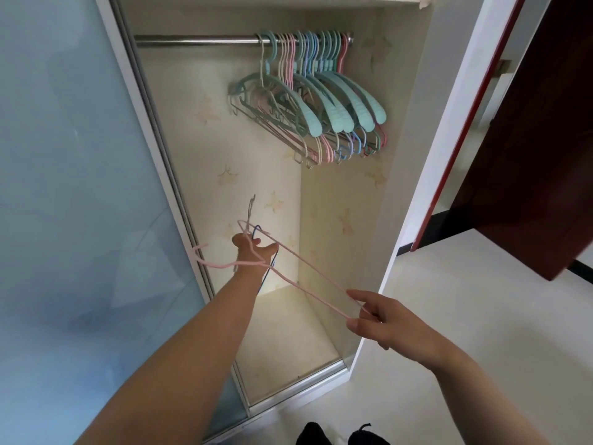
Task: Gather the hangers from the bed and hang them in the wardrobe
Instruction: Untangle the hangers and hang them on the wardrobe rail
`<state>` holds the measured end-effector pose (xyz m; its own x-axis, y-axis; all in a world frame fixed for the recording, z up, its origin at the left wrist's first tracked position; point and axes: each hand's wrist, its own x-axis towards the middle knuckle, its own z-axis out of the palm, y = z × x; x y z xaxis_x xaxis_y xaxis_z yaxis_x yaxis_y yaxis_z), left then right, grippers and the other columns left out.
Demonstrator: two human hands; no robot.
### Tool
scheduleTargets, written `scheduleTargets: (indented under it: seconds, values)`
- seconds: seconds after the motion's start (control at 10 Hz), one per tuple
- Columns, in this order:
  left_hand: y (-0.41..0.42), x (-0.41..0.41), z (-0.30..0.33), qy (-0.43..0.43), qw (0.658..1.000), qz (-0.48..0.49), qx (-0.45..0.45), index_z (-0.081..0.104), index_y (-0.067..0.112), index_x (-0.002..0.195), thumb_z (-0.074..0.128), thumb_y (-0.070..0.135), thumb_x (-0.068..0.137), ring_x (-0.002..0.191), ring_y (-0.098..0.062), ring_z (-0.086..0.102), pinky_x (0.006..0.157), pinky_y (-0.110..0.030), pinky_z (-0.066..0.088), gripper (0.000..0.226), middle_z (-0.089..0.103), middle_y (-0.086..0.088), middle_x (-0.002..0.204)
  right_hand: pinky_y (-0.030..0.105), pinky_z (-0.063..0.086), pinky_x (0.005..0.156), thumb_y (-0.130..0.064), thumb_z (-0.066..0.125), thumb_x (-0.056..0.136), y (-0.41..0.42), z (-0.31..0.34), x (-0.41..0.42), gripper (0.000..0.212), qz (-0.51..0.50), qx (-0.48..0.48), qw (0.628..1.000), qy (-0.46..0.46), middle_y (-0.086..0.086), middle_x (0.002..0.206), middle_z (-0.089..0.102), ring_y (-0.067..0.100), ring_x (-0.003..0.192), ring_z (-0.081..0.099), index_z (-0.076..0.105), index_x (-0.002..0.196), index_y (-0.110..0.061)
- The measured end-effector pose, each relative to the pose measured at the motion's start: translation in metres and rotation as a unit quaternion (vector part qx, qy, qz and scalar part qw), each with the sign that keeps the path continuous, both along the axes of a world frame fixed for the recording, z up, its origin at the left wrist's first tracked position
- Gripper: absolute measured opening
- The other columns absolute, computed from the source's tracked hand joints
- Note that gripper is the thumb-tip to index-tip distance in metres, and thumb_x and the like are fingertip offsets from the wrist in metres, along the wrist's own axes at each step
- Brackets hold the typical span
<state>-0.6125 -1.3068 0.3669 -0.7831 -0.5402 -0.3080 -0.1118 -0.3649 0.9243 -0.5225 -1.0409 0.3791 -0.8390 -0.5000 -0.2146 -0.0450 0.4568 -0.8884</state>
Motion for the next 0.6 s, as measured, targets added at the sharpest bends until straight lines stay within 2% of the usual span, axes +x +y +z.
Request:
scheduleTargets:
  seconds: [0.1, 0.2, 0.3, 0.4, 0.5, 0.6]
  values:
    - [-0.004, -0.004, 0.004, -0.051, 0.994, 0.064, -0.066, 0.035, 0.020, 0.077, 0.037, -0.001, 0.099, 0.085, -0.024, 0.047, 0.071, -0.020, 0.054, 0.031, 0.049, -0.017, 0.105, 0.023, 0.042, 0.059, -0.045, 0.067, 0.075, 0.009, 0.005, -0.002, 0.069, 0.011, -0.013, 1.000, -0.015, -0.009, 0.066, 0.042, 0.005, 0.062, 0.047, 0.047, 0.137, -0.025]
    - [-0.013, -0.007, -0.017, -0.063, 0.983, 0.084, -0.152, 0.047, 0.018, 0.098, 0.048, 0.007, 0.098, 0.093, -0.022, 0.055, 0.077, -0.026, 0.048, 0.011, 0.055, -0.009, 0.113, 0.024, 0.045, 0.063, -0.048, 0.065, 0.076, 0.019, 0.008, -0.004, 0.066, 0.024, -0.009, 1.000, -0.012, -0.007, 0.068, 0.044, 0.008, 0.065, 0.049, 0.050, 0.136, -0.026]
    - [-0.037, -0.020, -0.045, -0.135, 0.959, 0.036, -0.245, 0.052, 0.006, 0.130, 0.065, 0.026, 0.083, 0.098, -0.026, 0.062, 0.075, -0.029, 0.047, 0.052, 0.061, -0.005, 0.118, 0.026, 0.046, 0.066, -0.052, 0.065, 0.071, 0.029, 0.015, -0.007, 0.066, 0.027, -0.037, 0.999, -0.023, -0.002, 0.073, 0.045, 0.011, 0.068, 0.050, 0.055, 0.131, -0.028]
    - [-0.043, -0.023, -0.047, -0.159, 0.934, 0.015, -0.320, 0.056, 0.007, 0.114, 0.059, 0.024, 0.084, 0.100, -0.032, 0.063, 0.076, -0.030, 0.047, 0.035, 0.065, -0.012, 0.110, 0.027, 0.045, 0.069, -0.050, 0.064, 0.072, 0.040, 0.020, -0.012, 0.060, 0.045, -0.056, 0.997, -0.041, -0.002, 0.073, 0.046, 0.013, 0.070, 0.049, 0.058, 0.128, -0.031]
    - [-0.033, -0.020, -0.039, -0.154, 0.916, -0.012, -0.370, 0.053, 0.007, 0.110, 0.045, 0.023, 0.095, 0.104, -0.036, 0.061, 0.081, -0.033, 0.047, 0.023, 0.063, -0.016, 0.109, 0.026, 0.045, 0.064, -0.049, 0.063, 0.075, 0.045, 0.018, -0.017, 0.059, 0.043, -0.062, 0.995, -0.064, -0.005, 0.070, 0.045, 0.012, 0.068, 0.046, 0.057, 0.130, -0.028]
    - [-0.017, -0.020, -0.025, -0.150, 0.901, -0.014, -0.408, 0.047, -0.002, 0.115, 0.030, 0.022, 0.103, 0.104, -0.041, 0.058, 0.081, -0.039, 0.043, 0.032, 0.061, -0.026, 0.113, 0.026, 0.038, 0.054, -0.040, 0.056, 0.083, 0.039, 0.016, -0.025, 0.043, 0.003, -0.076, 0.994, -0.077, -0.004, 0.071, 0.040, 0.012, 0.065, 0.039, 0.062, 0.124, -0.027]
